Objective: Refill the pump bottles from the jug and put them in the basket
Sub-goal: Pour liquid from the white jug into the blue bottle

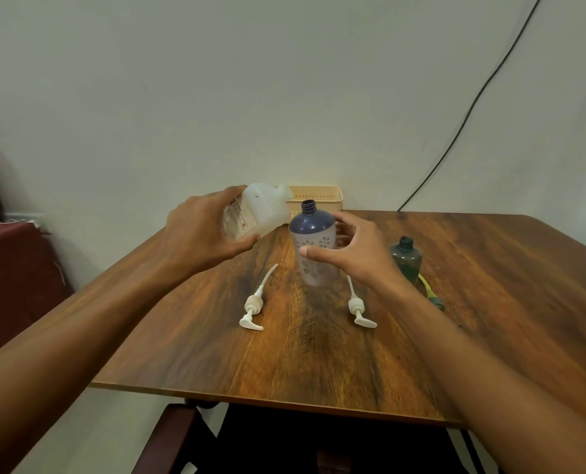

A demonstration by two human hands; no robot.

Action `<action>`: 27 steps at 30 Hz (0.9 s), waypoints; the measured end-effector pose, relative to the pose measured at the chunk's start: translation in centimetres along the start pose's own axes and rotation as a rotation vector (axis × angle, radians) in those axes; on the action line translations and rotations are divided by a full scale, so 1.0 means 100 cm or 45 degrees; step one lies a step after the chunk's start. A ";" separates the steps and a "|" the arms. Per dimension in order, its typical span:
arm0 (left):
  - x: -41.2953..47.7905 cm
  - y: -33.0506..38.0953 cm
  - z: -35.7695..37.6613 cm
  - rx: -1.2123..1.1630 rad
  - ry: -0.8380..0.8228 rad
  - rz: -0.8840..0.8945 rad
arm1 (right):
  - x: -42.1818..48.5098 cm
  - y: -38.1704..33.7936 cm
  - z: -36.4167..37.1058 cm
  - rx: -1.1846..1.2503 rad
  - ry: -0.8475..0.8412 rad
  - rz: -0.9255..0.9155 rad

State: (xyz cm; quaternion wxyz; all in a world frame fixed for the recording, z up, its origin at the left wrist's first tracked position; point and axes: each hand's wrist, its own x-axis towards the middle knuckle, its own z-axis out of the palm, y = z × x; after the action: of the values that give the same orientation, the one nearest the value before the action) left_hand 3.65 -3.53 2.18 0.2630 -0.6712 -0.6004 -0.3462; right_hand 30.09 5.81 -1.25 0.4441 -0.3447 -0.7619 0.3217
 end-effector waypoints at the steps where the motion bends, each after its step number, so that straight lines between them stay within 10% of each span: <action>1: 0.000 0.000 -0.001 0.029 0.010 0.021 | -0.001 0.001 0.000 -0.012 0.000 -0.001; 27: 0.007 0.013 -0.017 0.296 -0.080 0.215 | -0.011 0.003 0.008 -0.064 -0.010 -0.002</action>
State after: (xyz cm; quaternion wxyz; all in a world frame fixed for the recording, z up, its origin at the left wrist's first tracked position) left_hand 4.70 -4.58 3.82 0.3484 -0.6948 -0.5857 -0.2296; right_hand 29.81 4.98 -2.35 0.4326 -0.3538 -0.7718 0.3034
